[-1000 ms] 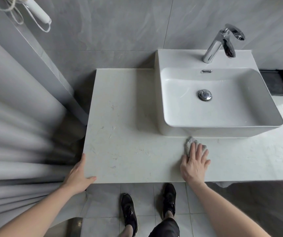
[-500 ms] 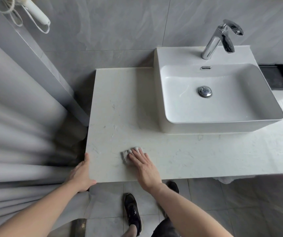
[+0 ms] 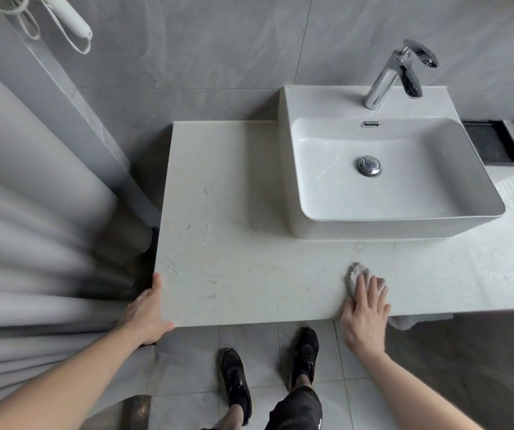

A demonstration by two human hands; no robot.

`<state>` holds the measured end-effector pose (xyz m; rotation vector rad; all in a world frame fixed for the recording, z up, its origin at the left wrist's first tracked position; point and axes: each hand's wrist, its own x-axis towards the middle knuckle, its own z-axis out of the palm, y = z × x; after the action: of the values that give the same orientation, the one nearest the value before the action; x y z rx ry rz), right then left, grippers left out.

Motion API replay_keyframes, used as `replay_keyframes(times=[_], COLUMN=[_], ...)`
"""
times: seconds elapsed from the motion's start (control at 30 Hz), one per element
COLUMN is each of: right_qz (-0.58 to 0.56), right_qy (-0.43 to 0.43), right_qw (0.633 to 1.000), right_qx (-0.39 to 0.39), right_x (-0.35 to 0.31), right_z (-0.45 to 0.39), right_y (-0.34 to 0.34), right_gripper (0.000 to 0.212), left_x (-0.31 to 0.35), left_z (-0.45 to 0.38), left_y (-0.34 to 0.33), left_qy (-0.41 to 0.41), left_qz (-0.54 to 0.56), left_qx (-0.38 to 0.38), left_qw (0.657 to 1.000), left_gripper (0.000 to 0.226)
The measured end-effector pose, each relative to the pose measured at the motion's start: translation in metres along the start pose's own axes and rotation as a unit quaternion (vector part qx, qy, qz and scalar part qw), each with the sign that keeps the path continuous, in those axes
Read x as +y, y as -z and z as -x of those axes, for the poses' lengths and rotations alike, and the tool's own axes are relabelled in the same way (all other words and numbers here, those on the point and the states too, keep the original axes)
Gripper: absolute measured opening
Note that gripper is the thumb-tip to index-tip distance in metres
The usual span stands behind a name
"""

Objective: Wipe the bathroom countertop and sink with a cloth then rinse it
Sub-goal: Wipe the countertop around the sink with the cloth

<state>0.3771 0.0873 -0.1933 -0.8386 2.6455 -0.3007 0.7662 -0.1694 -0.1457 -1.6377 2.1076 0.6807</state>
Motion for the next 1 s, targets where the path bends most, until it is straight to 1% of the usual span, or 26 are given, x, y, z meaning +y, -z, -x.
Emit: replay_keyframes(times=[0.07,0.2,0.3,0.33,0.43,0.5,0.57,0.63,0.7,0.77,0.8,0.87,0.9,0.93,1.0], right_qz=[-0.001,-0.010,-0.001,-0.007,-0.035,-0.061,-0.098,-0.144,-0.158,-0.132,-0.114,-0.076,-0.056,-0.038,-0.016], right_qy=[0.012,0.105,0.207,0.233,0.293,0.308,0.299,0.250,0.189,0.124,0.093,0.050,0.036,0.027,0.016], right_qw=[1.000,0.994,0.977,0.970,0.950,0.942,0.942,0.953,0.968,0.983,0.989,0.996,0.998,0.999,1.000], right_qx=[0.003,-0.020,-0.051,-0.062,-0.105,-0.118,-0.115,-0.092,-0.051,-0.011,0.000,0.006,0.001,-0.006,-0.007], right_x=[-0.031,-0.095,-0.139,-0.150,-0.164,-0.157,-0.140,-0.113,-0.077,-0.039,-0.022,0.004,0.012,0.015,0.006], right_z=[0.020,0.057,0.080,0.086,0.089,0.082,0.072,0.062,0.047,0.028,0.019,0.007,0.003,0.003,0.007], right_y=[-0.016,-0.041,-0.058,-0.062,-0.066,-0.058,-0.046,-0.029,-0.010,0.007,0.014,0.021,0.020,0.017,0.007], right_gripper=[0.068,0.069,0.091,0.094,0.096,0.096,0.097,0.099,0.100,0.098,0.091,0.066,0.059,0.057,0.061], left_x=[0.000,0.001,0.001,0.000,0.000,0.000,0.001,0.001,0.001,0.002,0.002,0.003,0.002,0.002,0.002], left_z=[0.000,-0.001,-0.002,-0.002,-0.003,-0.003,-0.003,-0.002,-0.002,-0.002,-0.002,-0.001,-0.001,-0.001,-0.001], left_y=[0.000,0.000,-0.001,-0.002,-0.001,0.000,0.001,0.000,0.000,0.000,0.000,0.000,0.001,0.000,0.000], left_qy=[0.001,0.000,0.006,0.008,0.011,0.010,0.011,0.009,0.009,0.009,0.009,0.009,0.010,0.009,0.007], left_qz=[-0.001,0.000,0.000,-0.001,0.003,0.001,0.001,0.002,0.005,0.006,0.005,0.005,0.004,0.004,0.002], left_qx=[-0.001,0.000,-0.003,-0.005,-0.007,-0.008,-0.007,-0.007,-0.005,-0.003,-0.002,-0.002,-0.003,-0.003,0.001], left_qw=[1.000,1.000,1.000,1.000,1.000,1.000,1.000,1.000,1.000,1.000,1.000,1.000,1.000,1.000,1.000], left_gripper=[0.127,0.128,0.128,0.128,0.128,0.128,0.128,0.128,0.128,0.127,0.127,0.127,0.128,0.128,0.129])
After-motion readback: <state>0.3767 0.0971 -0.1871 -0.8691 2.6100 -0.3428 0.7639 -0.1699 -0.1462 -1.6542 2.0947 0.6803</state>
